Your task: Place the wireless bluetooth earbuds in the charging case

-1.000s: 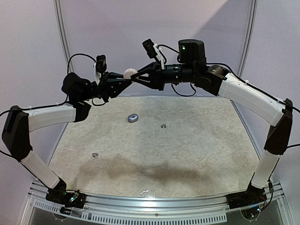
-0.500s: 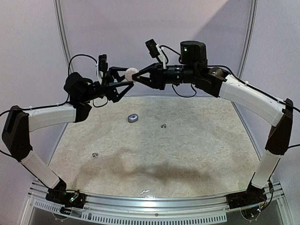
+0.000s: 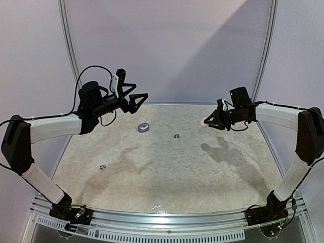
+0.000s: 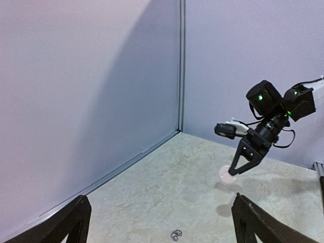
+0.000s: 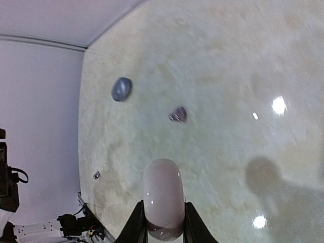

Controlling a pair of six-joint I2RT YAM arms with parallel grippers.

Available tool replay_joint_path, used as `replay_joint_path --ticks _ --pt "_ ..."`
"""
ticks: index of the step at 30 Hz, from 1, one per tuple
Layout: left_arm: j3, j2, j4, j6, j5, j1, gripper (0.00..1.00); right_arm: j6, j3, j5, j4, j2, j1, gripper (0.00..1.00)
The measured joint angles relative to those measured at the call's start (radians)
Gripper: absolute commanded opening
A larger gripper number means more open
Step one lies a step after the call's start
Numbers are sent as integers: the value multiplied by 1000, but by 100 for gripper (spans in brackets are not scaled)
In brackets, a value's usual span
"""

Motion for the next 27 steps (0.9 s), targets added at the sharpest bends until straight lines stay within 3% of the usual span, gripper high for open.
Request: replay_joint_path --ticks 5,15,22,27 --pt "-12 -3 -71 51 -49 0 99 68 -93 -92 -22 55 -26 10" --pt "-20 -11 -101 78 -70 0 99 87 -83 -201 -3 272 -58 16" --pt "-24 -13 -105 96 -78 0 99 51 -43 -206 -48 319 -61 31" --pt "-24 -13 -106 101 -77 0 99 23 -41 -210 -66 338 -63 52"
